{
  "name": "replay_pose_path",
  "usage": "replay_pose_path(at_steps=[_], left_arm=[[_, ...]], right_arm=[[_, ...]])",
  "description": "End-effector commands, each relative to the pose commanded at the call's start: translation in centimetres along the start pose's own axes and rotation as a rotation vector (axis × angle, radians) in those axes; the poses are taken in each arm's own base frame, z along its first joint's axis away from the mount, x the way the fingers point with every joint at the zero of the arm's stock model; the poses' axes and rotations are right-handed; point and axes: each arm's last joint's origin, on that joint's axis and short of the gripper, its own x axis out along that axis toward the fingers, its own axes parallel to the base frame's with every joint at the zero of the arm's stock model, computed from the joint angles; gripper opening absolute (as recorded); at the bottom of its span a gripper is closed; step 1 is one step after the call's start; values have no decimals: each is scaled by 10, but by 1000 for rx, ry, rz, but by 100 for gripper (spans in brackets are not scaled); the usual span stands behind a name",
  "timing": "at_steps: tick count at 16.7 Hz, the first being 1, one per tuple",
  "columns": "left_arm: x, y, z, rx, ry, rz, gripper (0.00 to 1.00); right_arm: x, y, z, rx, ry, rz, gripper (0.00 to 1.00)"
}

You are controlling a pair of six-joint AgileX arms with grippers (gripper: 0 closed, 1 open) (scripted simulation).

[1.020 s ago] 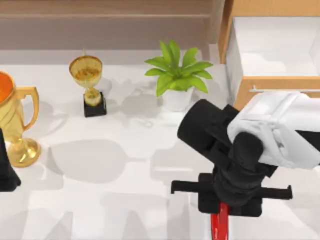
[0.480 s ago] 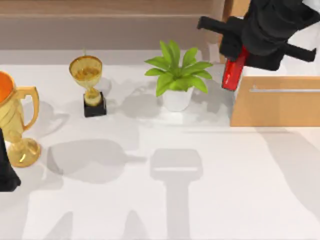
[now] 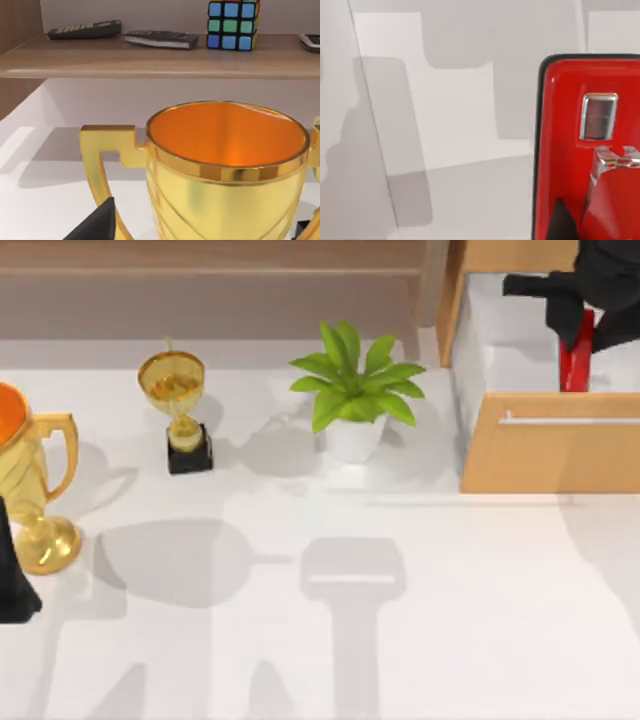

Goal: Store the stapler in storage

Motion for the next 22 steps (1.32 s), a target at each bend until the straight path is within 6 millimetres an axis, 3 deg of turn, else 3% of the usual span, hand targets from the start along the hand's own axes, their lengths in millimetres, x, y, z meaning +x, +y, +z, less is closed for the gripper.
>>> replay_pose_path(at_steps=[3,5,21,22], left_arm=[[0,0,0,0,0,0,100],[0,0,0,0,0,0,100],[0,0,0,0,0,0,100],[0,0,0,0,0,0,100]], right_arm=[[46,-10,11,-96,161,-3,0],[62,-11,13,-141,222,13,0],[77,-11,12,-162,247,24,0],[77,-11,12,-162,247,24,8]])
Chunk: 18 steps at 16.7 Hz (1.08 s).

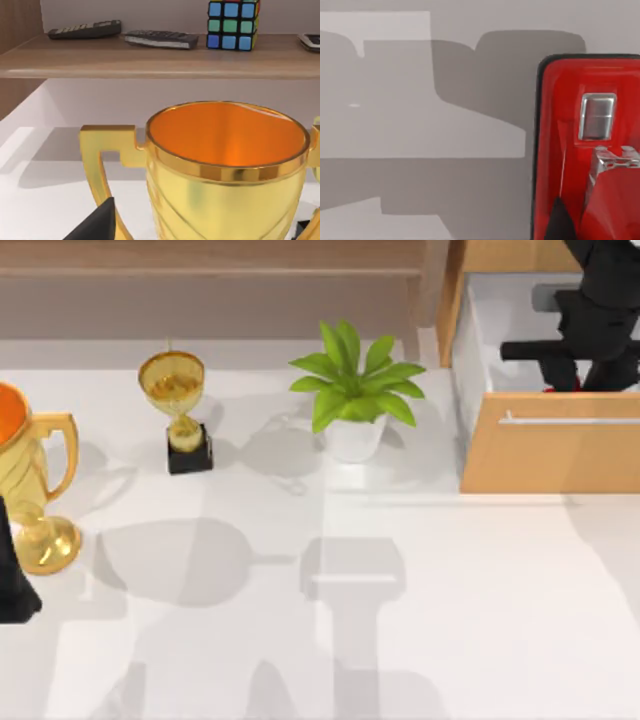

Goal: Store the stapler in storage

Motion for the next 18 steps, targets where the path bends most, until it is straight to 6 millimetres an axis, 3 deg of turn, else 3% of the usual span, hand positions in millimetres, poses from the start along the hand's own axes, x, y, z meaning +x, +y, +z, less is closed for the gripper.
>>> replay_pose_path(at_steps=[12,18], left_arm=[[0,0,0,0,0,0,100],[0,0,0,0,0,0,100]], right_arm=[[0,0,0,0,0,0,98],[0,0,0,0,0,0,100]])
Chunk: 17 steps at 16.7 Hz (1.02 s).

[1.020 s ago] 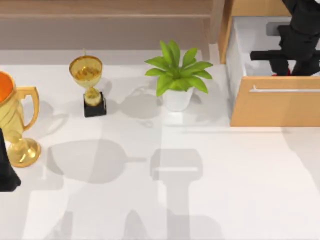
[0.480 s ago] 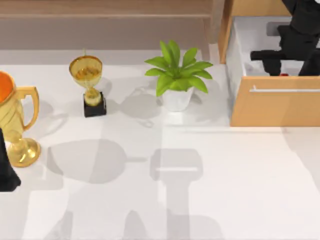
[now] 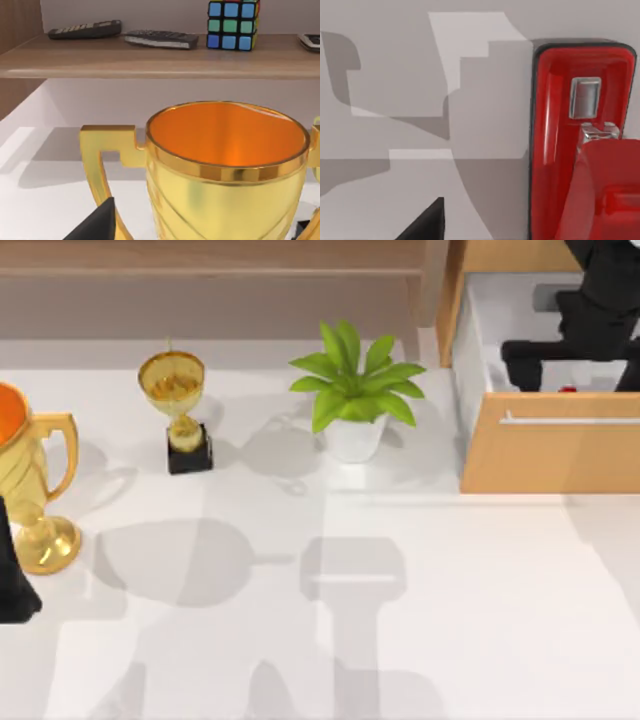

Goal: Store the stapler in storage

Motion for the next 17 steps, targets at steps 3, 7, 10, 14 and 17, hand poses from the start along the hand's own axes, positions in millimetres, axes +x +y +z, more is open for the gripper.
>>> replay_pose_path(at_steps=[3,7,10,14,17], left_arm=[[0,0,0,0,0,0,100],[0,0,0,0,0,0,100],[0,0,0,0,0,0,100],[0,0,0,0,0,0,100],[0,0,0,0,0,0,100]], right_arm=[[0,1,0,-2,0,0,100],[-6,-1,-4,-17,-22,6,100],[-26,-6,-13,-56,-118,27,100],[-64,-3,-27,-173,-377,63,100],[-81,20,-43,-341,-607,87,100]])
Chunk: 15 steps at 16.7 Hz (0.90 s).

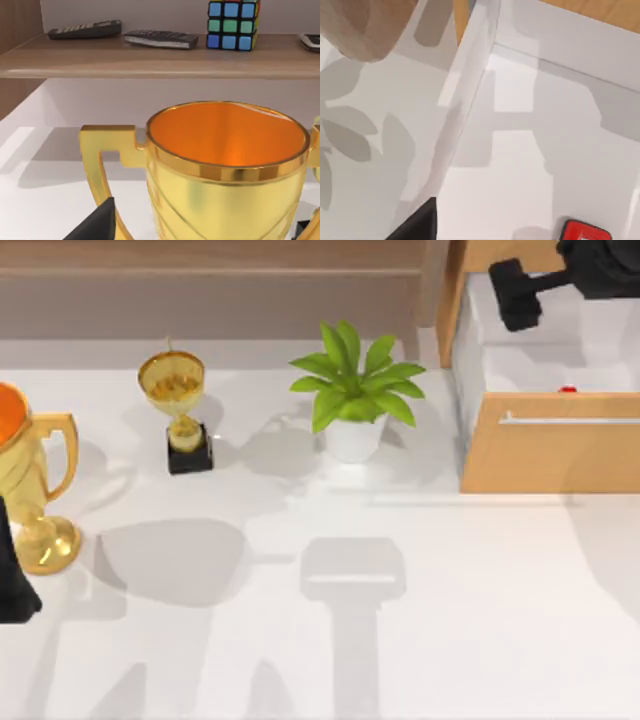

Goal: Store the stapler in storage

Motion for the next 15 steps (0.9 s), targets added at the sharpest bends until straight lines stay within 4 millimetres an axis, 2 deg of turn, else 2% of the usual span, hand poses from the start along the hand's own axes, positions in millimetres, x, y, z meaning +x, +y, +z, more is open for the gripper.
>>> replay_pose_path(at_steps=[4,6,9,12,15], left_arm=[[0,0,0,0,0,0,100],[0,0,0,0,0,0,100],[0,0,0,0,0,0,100],[0,0,0,0,0,0,100],[0,0,0,0,0,0,100]], right_arm=[[-6,59,-12,-299,-289,58,100],[-5,90,-29,-459,-423,76,100],[0,128,-66,-689,-604,68,100],[8,148,-110,-888,-747,-6,100],[16,146,-155,-1042,-830,-159,100]])
